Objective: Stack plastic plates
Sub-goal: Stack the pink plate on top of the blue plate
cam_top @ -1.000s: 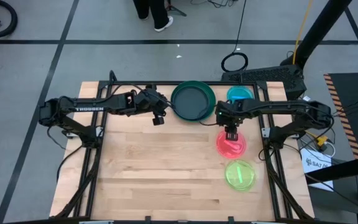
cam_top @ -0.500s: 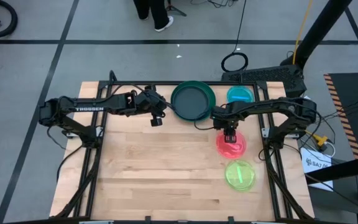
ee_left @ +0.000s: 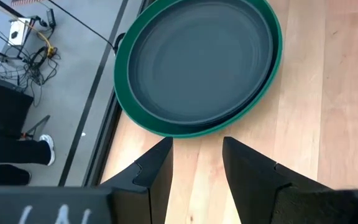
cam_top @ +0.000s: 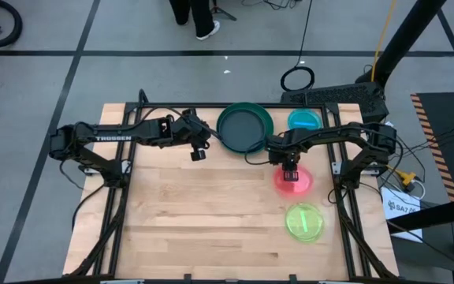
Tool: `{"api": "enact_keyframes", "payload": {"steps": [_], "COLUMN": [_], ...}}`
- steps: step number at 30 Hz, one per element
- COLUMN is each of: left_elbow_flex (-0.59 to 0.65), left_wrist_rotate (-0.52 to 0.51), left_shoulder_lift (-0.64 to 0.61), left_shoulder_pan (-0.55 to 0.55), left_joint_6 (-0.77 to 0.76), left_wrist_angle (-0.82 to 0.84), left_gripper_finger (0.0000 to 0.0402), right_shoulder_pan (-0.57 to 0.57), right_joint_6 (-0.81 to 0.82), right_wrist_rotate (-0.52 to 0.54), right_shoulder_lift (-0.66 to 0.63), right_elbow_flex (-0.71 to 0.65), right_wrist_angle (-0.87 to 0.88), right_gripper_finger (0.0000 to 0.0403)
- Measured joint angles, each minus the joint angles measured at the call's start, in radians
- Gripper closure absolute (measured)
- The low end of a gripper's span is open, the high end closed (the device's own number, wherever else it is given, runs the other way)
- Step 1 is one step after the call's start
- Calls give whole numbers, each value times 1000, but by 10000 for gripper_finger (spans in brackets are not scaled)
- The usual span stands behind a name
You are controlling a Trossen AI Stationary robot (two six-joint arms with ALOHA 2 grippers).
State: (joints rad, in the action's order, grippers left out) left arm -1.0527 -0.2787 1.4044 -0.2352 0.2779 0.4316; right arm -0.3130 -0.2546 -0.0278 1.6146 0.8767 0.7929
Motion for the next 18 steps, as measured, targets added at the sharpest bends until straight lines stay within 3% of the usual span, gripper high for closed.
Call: {"api": "enact_keyframes", "payload": {"steps": [11,18], "left_elbow_flex": [0,0], "left_wrist_rotate": [0,0], "left_shoulder_lift": [0,0], "left_shoulder_pan": [0,0], "left_joint_6": [-12,-22], "left_wrist_angle": [-11,-14], "left_gripper_finger": [254,254], "right_shoulder_pan": [0,1], "right_joint_6": [32,96], "right_wrist_rotate": [-4,-4], "right_shoulder_lift": [-37,-54], "right_elbow_flex": [-3,-3], "right_wrist_angle": [7,11], "right_gripper_finger": [397,401]}}
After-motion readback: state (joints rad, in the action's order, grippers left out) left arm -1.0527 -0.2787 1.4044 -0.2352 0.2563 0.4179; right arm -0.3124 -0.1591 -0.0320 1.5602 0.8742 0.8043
